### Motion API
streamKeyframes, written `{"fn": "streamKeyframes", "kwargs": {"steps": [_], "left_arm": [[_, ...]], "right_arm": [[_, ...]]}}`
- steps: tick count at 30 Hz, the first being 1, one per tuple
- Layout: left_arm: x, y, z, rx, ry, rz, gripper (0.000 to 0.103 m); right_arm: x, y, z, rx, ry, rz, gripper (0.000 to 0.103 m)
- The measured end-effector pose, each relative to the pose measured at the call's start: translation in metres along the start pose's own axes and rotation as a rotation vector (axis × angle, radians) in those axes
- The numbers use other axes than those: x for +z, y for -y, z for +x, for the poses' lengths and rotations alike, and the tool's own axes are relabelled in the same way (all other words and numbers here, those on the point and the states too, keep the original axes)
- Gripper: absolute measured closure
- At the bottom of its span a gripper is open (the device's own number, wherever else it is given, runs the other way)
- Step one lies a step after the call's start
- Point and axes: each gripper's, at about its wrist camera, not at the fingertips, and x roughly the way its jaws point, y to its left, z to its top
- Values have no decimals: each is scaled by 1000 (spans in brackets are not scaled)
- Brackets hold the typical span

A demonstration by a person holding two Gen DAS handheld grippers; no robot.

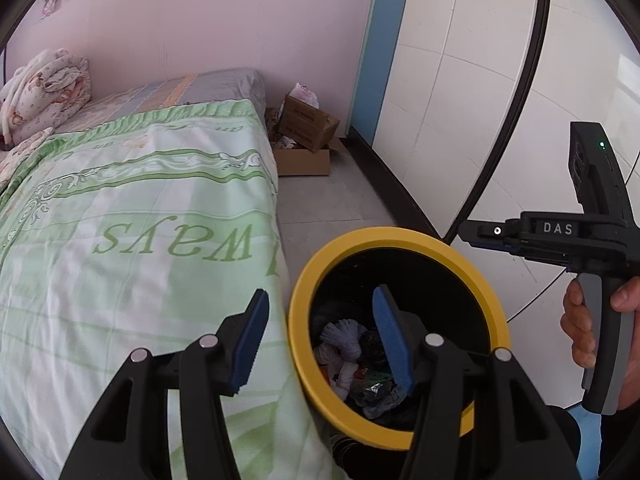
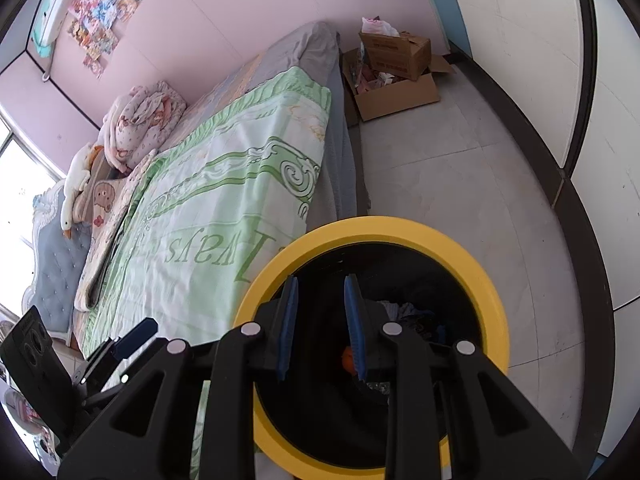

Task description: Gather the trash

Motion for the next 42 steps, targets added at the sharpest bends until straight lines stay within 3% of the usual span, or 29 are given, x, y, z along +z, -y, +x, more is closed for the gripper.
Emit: {"fn": "streamKeyframes", "kwargs": {"steps": [20,32,37,39,41,42], "left_arm": [[-28,-116,-83,193,86,-155,52],[-78,-206,-136,349,97,-281,52],[-102,-237,-156,406,104,-328,52],[-110,-247,-162,420,114,-351,46],[-117,-251,-170,443,141,-361,29],[-118,-252,-173,452,151,-360,28]], "right_arm": [[-31,-142,38,97,-91,-182,80],[-75,-234,77,167,-171,-296,80],[-95,-265,87,188,-177,-341,72],[-104,-276,87,190,-163,-362,71],[-112,-286,85,194,-141,-376,64],[-115,-290,84,194,-127,-384,62]]}}
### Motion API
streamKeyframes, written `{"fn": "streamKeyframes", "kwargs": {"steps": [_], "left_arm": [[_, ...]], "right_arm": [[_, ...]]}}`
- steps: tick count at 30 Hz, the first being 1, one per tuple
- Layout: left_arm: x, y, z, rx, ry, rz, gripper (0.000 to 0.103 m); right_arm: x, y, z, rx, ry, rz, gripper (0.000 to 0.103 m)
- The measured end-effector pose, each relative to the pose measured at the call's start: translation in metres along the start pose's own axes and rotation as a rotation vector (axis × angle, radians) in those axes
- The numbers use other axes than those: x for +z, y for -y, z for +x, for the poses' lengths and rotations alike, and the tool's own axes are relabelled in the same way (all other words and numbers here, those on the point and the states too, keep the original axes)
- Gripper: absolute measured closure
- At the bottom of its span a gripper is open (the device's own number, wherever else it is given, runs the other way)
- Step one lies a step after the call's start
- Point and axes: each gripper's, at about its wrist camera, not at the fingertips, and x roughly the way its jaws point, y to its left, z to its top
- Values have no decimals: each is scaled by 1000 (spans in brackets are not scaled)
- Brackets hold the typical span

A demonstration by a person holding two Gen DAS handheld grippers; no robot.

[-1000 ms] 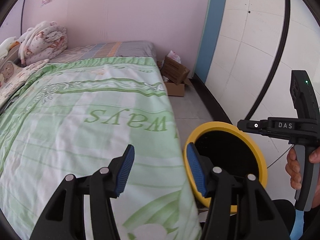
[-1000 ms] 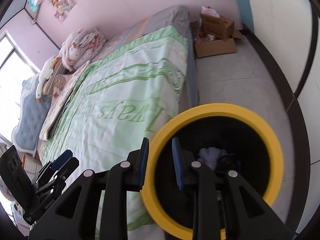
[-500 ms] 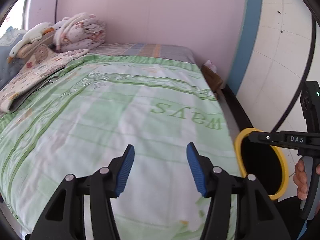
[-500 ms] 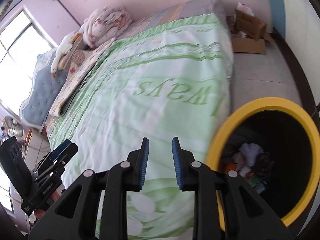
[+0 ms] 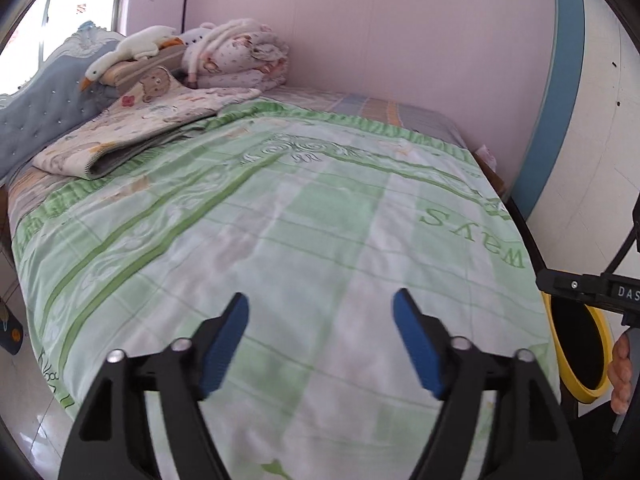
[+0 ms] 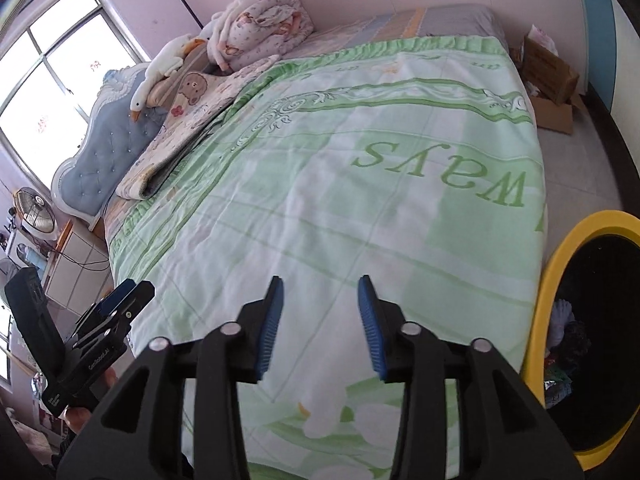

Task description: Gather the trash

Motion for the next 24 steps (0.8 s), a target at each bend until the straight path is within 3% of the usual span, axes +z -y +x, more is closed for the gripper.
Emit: {"fn": "streamKeyframes", "kwargs": {"steps": [2,8,13,20,24], "left_arm": [[-2,-4,-4,7,22,3,21],[-8,-10,-23,7,97,-12,9],[-8,-4,-47,28,175,14,8],[-5,9,-84,-9,266,17,8],[-8,21,-105,-9,338,39,8]], "right_arm": [[-3,-10,-4,-17,34,-26,60],[-10,-26,-26,-86,163,-64,31],[-17,-34,-51,-141,285,-108,11],[-36,-44,-90,-221,486,-123,8],[-45,-48,-106,-243,550,-127,8]]}}
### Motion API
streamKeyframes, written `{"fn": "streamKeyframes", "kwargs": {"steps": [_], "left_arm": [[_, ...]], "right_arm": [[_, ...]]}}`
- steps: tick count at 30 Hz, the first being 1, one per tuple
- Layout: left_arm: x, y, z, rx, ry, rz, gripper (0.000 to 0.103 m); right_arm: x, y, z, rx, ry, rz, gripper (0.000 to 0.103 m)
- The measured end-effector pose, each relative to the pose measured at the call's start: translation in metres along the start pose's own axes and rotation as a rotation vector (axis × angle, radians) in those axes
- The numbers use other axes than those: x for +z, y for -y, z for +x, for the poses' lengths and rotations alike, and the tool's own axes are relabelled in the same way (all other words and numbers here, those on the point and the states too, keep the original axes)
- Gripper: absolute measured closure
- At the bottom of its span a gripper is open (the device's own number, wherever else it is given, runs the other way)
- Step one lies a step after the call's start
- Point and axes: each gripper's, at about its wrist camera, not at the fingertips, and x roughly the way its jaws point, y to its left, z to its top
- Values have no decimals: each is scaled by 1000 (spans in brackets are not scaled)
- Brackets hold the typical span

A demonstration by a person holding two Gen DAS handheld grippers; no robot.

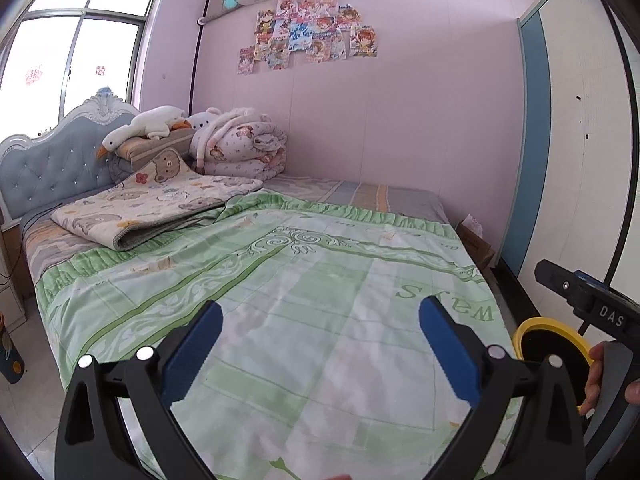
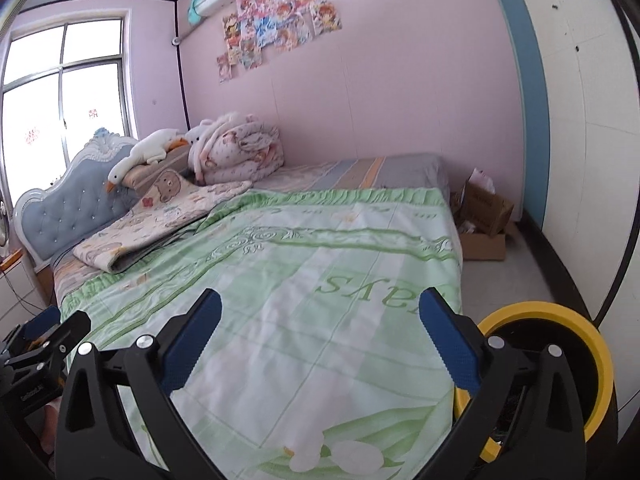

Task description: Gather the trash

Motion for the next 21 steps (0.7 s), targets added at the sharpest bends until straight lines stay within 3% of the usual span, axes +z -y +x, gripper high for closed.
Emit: {"fn": "streamKeyframes", "kwargs": {"steps": [8,21], "left_arm": [[2,16,-20,-51,48,-16,8],[1,14,-22,-49,55,-31,8]], "right_arm": [[-2,3,-24,-33,52,19,8],[-17,0,-28,-91,90,-9,8]]}}
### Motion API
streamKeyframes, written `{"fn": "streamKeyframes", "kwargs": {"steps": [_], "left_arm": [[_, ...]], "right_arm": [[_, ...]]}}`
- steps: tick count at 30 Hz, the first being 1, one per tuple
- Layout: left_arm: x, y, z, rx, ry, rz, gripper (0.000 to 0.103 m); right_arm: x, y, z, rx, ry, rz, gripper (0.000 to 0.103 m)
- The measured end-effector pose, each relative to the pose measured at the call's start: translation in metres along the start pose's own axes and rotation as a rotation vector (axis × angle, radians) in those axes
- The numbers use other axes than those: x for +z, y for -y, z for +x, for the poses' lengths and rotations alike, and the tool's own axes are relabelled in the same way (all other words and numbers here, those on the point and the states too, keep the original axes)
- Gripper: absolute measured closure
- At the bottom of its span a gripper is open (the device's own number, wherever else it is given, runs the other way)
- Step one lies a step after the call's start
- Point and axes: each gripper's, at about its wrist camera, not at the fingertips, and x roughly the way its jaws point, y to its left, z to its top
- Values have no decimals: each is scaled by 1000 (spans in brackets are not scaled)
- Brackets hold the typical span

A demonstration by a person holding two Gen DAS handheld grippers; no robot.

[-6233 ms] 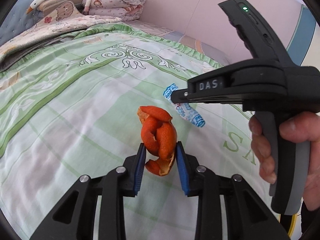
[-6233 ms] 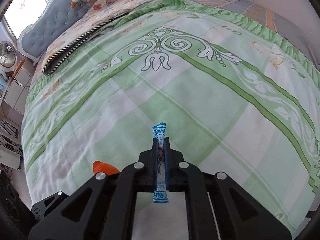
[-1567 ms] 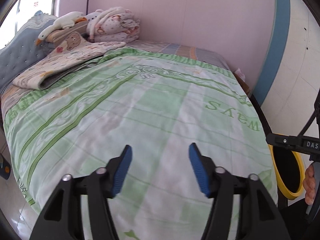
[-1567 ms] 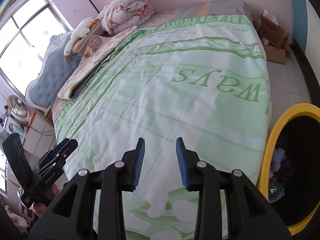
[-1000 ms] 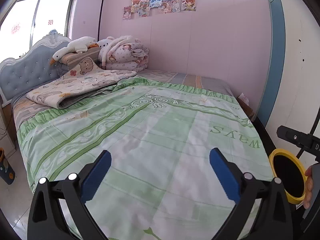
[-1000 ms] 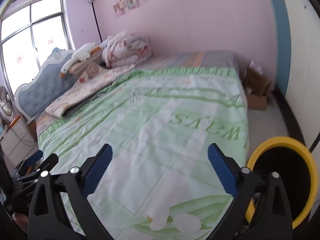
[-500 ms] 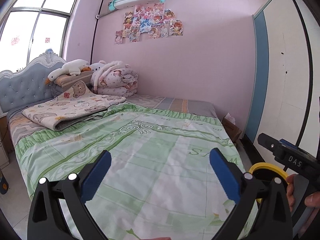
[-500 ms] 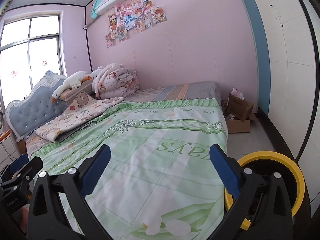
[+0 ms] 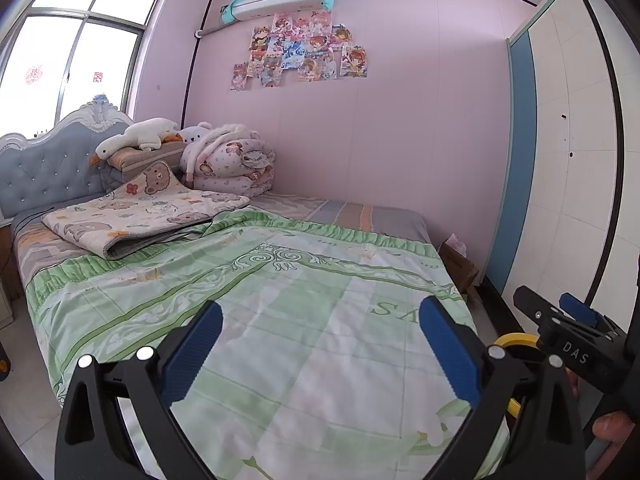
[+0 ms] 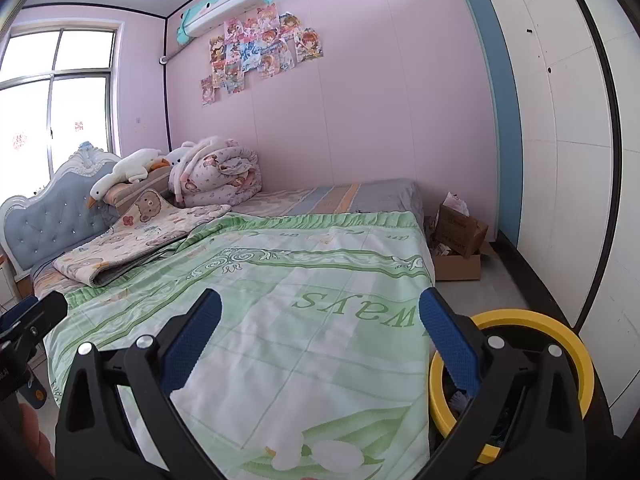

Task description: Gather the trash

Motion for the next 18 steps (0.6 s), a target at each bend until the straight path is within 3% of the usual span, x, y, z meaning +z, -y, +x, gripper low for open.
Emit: {"fn": "streamKeyframes", "kwargs": {"steps": [18], "left_arm": [[-4,-2,7,-9,-22,-7,8]], "right_arm": [[-12,3,11,-2,-31,7,8]]}}
